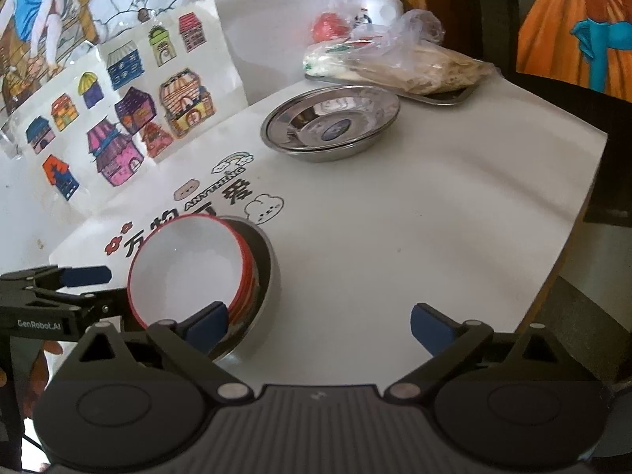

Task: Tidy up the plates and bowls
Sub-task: 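Move both grippers down around the rim of the large steel bowl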

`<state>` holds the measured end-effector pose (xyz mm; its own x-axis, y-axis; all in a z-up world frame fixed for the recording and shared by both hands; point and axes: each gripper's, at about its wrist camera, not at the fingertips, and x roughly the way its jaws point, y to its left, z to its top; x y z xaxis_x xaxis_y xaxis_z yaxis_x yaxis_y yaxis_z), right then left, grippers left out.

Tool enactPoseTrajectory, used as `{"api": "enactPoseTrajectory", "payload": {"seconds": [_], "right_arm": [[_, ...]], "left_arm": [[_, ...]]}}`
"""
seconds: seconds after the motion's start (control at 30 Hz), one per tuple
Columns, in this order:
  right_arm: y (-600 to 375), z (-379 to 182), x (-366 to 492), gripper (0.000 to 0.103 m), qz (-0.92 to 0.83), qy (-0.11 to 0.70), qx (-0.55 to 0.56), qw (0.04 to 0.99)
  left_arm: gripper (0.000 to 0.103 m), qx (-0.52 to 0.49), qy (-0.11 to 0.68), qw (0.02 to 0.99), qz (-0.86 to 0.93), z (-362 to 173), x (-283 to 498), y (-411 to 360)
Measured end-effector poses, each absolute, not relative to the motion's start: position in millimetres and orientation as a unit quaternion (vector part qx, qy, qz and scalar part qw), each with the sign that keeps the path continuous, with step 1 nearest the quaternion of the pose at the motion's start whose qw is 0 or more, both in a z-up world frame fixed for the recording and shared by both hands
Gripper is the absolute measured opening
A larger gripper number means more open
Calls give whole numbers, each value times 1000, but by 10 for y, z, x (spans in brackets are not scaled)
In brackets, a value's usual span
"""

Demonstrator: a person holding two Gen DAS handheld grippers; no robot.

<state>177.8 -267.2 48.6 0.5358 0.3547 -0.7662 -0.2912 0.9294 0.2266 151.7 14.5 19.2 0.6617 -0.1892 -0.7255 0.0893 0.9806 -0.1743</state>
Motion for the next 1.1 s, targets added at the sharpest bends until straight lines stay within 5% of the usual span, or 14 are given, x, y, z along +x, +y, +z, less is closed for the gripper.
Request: {"api": "enactPoseTrajectory", "payload": {"seconds": [0.77, 1.1], "right_arm": [[-2683, 479, 1853, 98, 171, 431, 8, 886], [-2699, 469, 1898, 76, 186, 446, 35, 875]], "left_arm": [[102, -12, 382, 921, -83, 224, 1517, 92], [94, -20, 384, 919, -91, 245, 1537, 93]]}}
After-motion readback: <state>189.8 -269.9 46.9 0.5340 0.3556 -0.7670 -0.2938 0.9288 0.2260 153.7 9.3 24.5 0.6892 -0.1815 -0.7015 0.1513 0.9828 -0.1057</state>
